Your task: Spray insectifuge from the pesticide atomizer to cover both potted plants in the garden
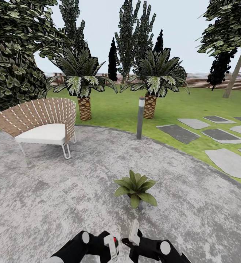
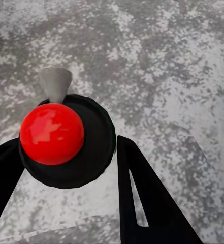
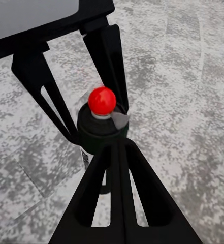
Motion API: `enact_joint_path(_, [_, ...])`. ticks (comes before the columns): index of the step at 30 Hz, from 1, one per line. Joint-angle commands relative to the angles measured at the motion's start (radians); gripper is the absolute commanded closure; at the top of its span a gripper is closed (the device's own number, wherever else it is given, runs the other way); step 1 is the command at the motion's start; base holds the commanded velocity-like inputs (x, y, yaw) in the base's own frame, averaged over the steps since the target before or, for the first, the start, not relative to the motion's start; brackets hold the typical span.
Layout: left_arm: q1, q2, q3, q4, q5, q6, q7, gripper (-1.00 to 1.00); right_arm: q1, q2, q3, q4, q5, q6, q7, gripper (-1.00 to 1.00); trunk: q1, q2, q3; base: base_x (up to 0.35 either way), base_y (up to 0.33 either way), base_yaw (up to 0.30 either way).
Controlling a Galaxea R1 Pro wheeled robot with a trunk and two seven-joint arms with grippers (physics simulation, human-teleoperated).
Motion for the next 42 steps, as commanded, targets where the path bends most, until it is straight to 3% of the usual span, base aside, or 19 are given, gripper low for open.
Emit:
enact_joint_path(1, [0.000, -0.001, 0.000, -0.001, -0.010, -0.008, -0.001, 1.00, 0.000, 0.000, -0.001, -0.001, 0.010, -0.006, 0.000, 1.00, 0.000, 0.000, -0.001, 0.000, 0.000, 0.000])
enact_joint_path(5, [-0.001, -0.005, -0.006, -0.001, -0.012, -0.008, -0.005, 1.00, 0.000, 0.000, -0.001, -0.001, 0.010, -0.006, 0.000, 1.00, 0.000, 0.000, -0.001, 0.000, 0.000, 0.000])
enact_joint_path(8, [-0.001, -0.007, -0.042, -0.001, -0.011, -0.007, -0.005, 1.00, 0.000, 0.000, -0.001, -0.001, 0.010, -0.006, 0.000, 1.00, 0.000, 0.000, -0.001, 0.000, 0.000, 0.000])
enact_joint_path(12, [-0.001, -0.009, -0.059, -0.001, -0.010, -0.005, -0.004, 1.00, 0.000, 0.000, -0.001, -0.001, 0.010, -0.006, 0.000, 1.00, 0.000, 0.000, -0.001, 0.000, 0.000, 0.000])
enact_joint_path(42, [-0.001, -0.023, -0.063, -0.012, -0.010, -0.007, -0.007, 1.00, 0.000, 0.000, -0.001, -0.001, 0.010, -0.006, 0.000, 1.00, 0.000, 0.000, -0.001, 0.000, 0.000, 0.000])
